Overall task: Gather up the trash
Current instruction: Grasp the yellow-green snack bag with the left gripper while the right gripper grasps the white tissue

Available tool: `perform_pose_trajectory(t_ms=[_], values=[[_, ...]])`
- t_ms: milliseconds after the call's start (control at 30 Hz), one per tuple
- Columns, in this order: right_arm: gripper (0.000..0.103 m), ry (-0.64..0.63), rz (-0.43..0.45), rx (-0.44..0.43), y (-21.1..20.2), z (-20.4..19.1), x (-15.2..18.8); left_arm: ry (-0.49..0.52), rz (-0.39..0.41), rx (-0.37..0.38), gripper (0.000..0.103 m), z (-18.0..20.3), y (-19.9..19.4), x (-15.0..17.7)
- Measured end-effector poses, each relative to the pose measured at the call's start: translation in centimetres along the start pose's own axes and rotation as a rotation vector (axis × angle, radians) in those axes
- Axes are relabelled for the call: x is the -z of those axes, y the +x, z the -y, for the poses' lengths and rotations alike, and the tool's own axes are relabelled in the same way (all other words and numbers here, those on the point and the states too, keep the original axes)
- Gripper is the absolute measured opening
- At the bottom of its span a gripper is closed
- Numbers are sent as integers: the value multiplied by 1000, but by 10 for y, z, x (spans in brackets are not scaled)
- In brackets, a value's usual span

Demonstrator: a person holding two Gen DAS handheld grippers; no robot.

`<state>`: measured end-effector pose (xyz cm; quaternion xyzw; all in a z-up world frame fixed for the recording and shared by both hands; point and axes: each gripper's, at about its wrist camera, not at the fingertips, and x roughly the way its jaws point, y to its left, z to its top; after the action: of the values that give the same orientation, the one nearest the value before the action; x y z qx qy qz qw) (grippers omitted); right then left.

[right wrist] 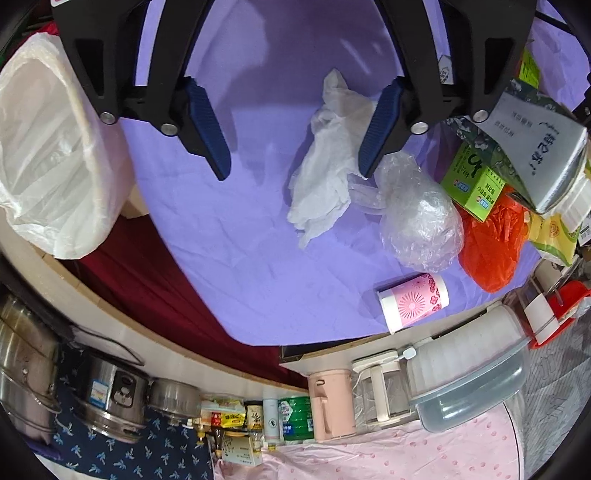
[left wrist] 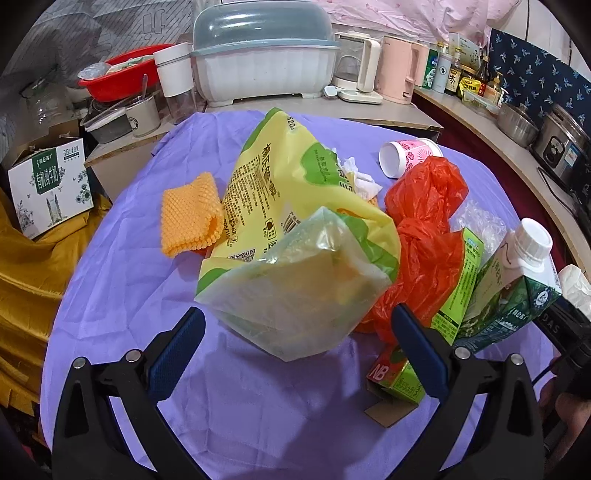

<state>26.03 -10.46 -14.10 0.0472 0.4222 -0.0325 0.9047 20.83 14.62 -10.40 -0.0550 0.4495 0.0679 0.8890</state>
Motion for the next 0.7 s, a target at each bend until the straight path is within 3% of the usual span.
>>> perform_pose_trajectory(t_ms=[200, 300, 467, 600, 633, 700], values=[[22, -15, -50, -52, 17, -11, 6, -31, 19, 13, 96, -14, 0, -8], [13, -14, -57, -65, 19, -12, 9, -39, 31, 16, 96, -19, 4, -14], [11, 2, -62, -72, 14, -10, 12, -39, 36, 34, 94, -18, 11, -21], [11, 6, -66, -68, 6, -8, 15, -37, 31, 85, 76, -17, 12, -23], [11, 6, -65, -66, 4, -8, 15, -35, 32, 100, 57, -17, 11, -23], [11, 4, -64, -62, -2, -7, 17, -21, 10, 115, 53, -15, 12, -23]])
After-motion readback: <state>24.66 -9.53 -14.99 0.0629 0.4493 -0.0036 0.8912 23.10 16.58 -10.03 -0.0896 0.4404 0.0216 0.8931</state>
